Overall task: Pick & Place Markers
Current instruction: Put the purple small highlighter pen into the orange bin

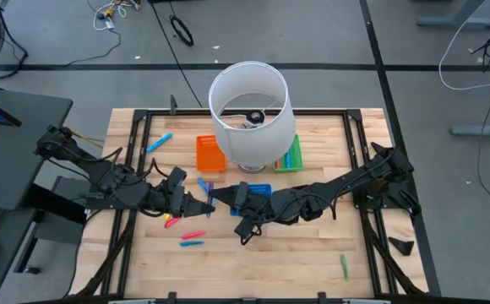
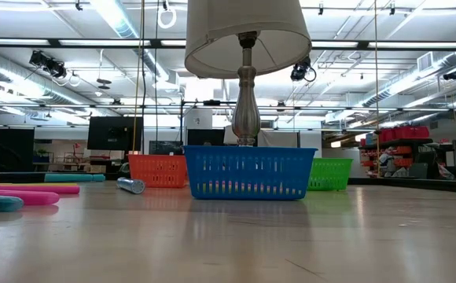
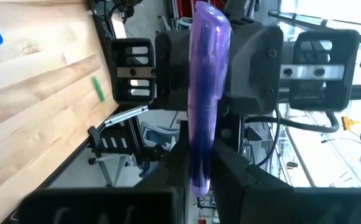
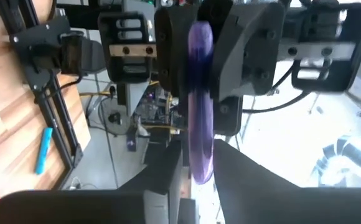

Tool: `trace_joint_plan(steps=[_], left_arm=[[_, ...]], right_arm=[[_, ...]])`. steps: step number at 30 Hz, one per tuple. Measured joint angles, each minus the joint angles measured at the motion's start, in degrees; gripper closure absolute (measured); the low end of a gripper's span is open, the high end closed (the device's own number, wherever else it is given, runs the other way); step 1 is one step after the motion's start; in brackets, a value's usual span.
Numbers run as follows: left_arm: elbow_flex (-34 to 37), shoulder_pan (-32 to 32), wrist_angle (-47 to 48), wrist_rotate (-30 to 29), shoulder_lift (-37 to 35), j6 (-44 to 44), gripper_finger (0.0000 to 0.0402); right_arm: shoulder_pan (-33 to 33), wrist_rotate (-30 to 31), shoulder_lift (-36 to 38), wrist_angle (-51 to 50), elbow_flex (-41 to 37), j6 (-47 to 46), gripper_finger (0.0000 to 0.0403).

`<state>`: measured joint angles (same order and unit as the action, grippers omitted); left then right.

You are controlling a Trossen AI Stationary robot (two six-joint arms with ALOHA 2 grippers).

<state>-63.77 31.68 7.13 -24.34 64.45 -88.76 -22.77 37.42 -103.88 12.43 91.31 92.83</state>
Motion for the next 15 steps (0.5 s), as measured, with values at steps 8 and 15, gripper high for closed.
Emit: trace_joint_plan(steps=[8,15], left_arm=[[0.00,0.02,0.44,0.03,-0.04,-0.22,0.0358],[0.00,0.02,0.73,-0.05,-0.04,-0.62,0.0358]], right_arm=[[-3.80,4.06,0.00,-0.37,-0.02,-0.72,0.0303],[-7.46,8.61,2.23,-8.65,-0.09,-7.64,0.0303]])
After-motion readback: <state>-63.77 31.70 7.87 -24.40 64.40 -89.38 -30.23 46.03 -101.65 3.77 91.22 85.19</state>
